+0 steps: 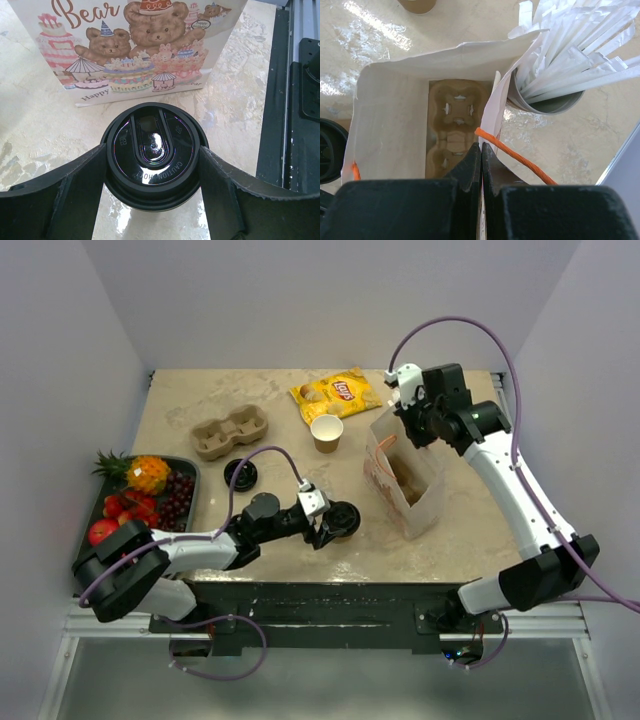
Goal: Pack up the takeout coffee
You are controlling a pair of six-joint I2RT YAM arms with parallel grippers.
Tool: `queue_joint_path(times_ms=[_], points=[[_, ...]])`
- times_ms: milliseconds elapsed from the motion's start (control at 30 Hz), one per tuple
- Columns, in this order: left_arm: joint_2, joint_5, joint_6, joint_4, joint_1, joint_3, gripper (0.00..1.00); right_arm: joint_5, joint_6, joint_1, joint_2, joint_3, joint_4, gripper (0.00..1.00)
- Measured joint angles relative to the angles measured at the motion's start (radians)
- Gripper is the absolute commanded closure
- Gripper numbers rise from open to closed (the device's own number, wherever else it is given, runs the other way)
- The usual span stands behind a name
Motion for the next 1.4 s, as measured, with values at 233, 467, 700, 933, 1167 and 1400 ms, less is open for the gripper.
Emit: queue_joint_path(times_ms=[233,467,700,933,1167,1400], points=[[0.002,0.016,0.017,-0.026,0.0,0.002,0.41,-0.013,0.0,0.0,0.005,0.0,0.001,1.0],[-0.01,0.036,0.043,-0.163,0.0,0.055,0.23,-0.026,0.0,0.0,0.005,0.0,0.003,1.0],[-0.063,0.037,0.08,-0.357,0.0,0.167,0.15,-0.057,0.004,0.0,-0.018,-0.005,0.013,1.0],[-0.066,0.046,0.095,-0.5,0.0,0.204,0.14,-0.074,0.005,0.0,-0.083,-0.037,0.027,1.0],[-0.061,0.061,0.126,-0.654,0.0,0.298,0.14,-0.076,0.005,0.0,-0.103,-0.039,0.026,1.0],[0.003,0.083,0.177,-0.804,0.0,0.454,0.14,-0.072,0.005,0.0,-0.103,-0.039,0.026,1.0]])
